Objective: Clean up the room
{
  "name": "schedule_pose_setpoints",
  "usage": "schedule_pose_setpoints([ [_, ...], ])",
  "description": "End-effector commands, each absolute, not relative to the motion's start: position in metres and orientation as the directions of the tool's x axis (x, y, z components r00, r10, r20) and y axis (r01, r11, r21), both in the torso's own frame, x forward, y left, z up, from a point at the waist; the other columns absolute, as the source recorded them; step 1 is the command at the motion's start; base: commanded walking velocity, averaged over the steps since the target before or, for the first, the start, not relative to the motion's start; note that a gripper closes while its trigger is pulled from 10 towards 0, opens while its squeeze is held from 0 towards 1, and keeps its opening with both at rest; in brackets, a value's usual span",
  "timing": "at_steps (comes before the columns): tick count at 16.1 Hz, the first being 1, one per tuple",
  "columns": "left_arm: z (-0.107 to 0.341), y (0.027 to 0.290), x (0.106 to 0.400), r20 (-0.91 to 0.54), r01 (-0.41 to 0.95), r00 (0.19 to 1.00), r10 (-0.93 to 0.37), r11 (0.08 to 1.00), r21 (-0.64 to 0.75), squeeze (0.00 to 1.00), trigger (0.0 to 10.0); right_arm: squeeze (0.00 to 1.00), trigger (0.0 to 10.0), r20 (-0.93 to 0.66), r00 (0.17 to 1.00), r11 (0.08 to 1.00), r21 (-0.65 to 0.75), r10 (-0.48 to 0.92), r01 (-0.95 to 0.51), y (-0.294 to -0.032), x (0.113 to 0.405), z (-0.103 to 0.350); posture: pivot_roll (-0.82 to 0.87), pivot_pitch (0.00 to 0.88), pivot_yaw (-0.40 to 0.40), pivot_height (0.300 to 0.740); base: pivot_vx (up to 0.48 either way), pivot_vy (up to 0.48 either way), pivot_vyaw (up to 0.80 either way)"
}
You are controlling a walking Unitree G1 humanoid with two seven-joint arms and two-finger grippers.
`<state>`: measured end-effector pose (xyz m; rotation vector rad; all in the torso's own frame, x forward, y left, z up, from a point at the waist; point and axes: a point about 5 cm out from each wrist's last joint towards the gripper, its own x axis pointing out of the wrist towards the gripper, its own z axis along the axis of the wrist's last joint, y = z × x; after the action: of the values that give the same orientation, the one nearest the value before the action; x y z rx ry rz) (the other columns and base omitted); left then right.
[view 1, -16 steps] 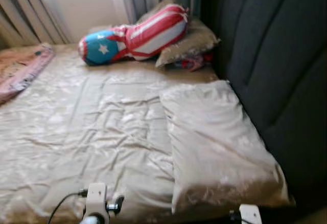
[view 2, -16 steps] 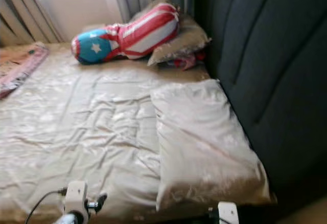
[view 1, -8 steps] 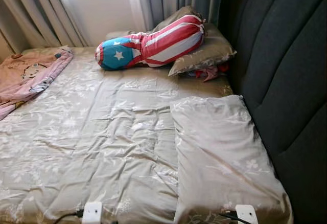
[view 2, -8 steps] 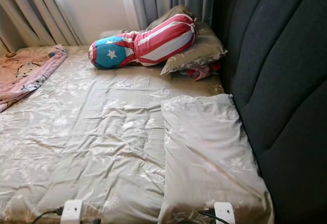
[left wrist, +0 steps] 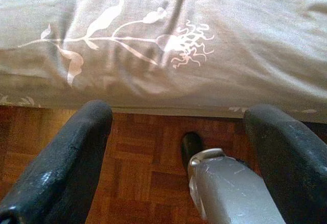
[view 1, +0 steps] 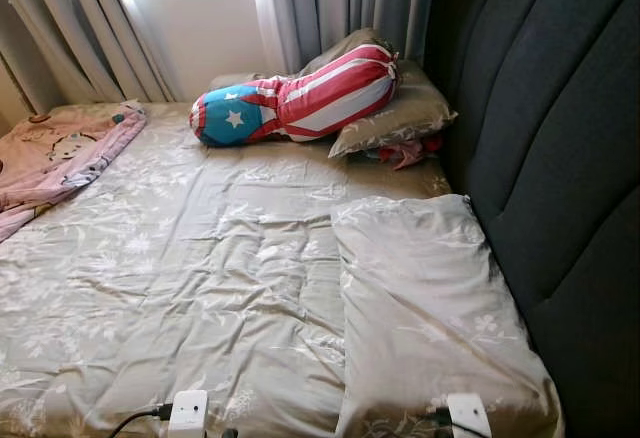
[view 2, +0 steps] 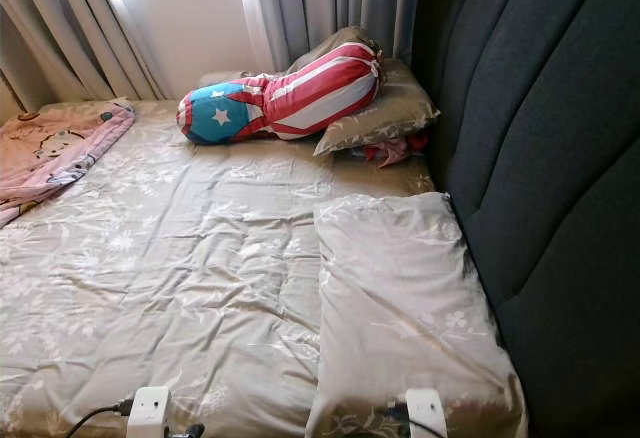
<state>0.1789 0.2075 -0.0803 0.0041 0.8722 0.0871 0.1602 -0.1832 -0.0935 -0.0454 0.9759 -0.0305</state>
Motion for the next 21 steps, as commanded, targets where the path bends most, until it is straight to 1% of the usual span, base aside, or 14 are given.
schedule_pose_setpoints([
  [1, -0.081, 0.213, 0.175, -0.770, -0.079, 0.631, 0.090, 0.996, 0.052, 0.00, 10.0, 0.00, 10.0, -0.832, 0.553, 0.999, -0.038, -0.044, 0.022, -0.182, 0.157, -0.095, -0.08, 0.000, 0.025, 0.740, 0.000, 0.000, 0.00],
  [2, -0.081, 0.214, 0.175, -0.770, -0.080, 0.631, 0.091, 0.995, 0.052, 0.00, 10.0, 0.81, 10.0, -0.834, 0.549, 0.999, -0.041, -0.053, 0.035, -0.183, 0.154, -0.096, -0.09, 0.000, 0.029, 0.740, 0.000, 0.000, 0.00],
  [3, -0.081, 0.215, 0.176, -0.772, -0.078, 0.629, 0.092, 0.995, 0.055, 0.00, 10.0, 1.00, 10.0, -0.835, 0.548, 0.998, -0.041, -0.055, 0.038, -0.183, 0.153, -0.096, -0.09, 0.000, 0.029, 0.740, 0.000, 0.000, 0.00],
  [6, -0.080, 0.215, 0.177, -0.775, -0.077, 0.624, 0.095, 0.995, 0.060, 0.00, 10.0, 1.00, 10.0, -0.841, 0.538, 0.999, -0.051, -0.053, 0.019, -0.180, 0.149, -0.098, -0.08, 0.000, 0.033, 0.740, 0.000, 0.000, 0.00],
  [8, -0.080, 0.215, 0.178, -0.774, -0.074, 0.627, 0.090, 0.996, 0.056, 0.00, 10.0, 1.00, 10.0, -0.841, 0.540, 0.999, -0.049, -0.035, -0.012, -0.175, 0.151, -0.098, -0.08, 0.000, 0.034, 0.740, 0.000, 0.000, 0.00],
  [11, -0.080, 0.215, 0.178, -0.773, -0.064, 0.628, 0.085, 0.996, 0.057, 0.00, 10.0, 1.00, 10.0, -0.837, 0.545, 0.998, -0.054, -0.037, -0.014, -0.174, 0.154, -0.097, -0.08, 0.000, 0.037, 0.740, 0.000, 0.000, 0.00],
  [12, -0.080, 0.215, 0.178, -0.774, -0.063, 0.628, 0.084, 0.996, 0.057, 0.00, 10.0, 0.27, 10.0, -0.840, 0.541, 0.999, -0.045, -0.027, -0.021, -0.173, 0.154, -0.097, -0.07, 0.000, 0.034, 0.740, 0.000, 0.000, 0.00],
  [13, -0.080, 0.215, 0.178, -0.776, -0.058, 0.626, 0.082, 0.997, 0.058, 0.00, 10.0, 0.00, 10.0, -0.842, 0.539, 0.998, -0.044, -0.016, -0.038, -0.171, 0.154, -0.097, -0.07, 0.000, 0.031, 0.740, 0.000, 0.000, 0.00],
  [15, -0.080, 0.214, 0.179, -0.774, -0.059, 0.628, 0.079, 0.997, 0.054, 0.00, 10.0, 0.00, 10.0, -0.844, 0.536, 0.999, -0.038, -0.022, -0.019, -0.172, 0.152, -0.098, -0.06, 0.000, 0.030, 0.740, 0.000, 0.000, 0.00],
  [21, -0.081, 0.214, 0.177, -0.781, -0.054, 0.620, 0.080, 0.997, 0.059, 0.00, 10.0, 0.00, 10.0, -0.846, 0.534, 0.999, -0.034, -0.017, -0.022, -0.171, 0.150, -0.099, -0.08, 0.000, 0.041, 0.740, 0.000, 0.000, 0.00],
])
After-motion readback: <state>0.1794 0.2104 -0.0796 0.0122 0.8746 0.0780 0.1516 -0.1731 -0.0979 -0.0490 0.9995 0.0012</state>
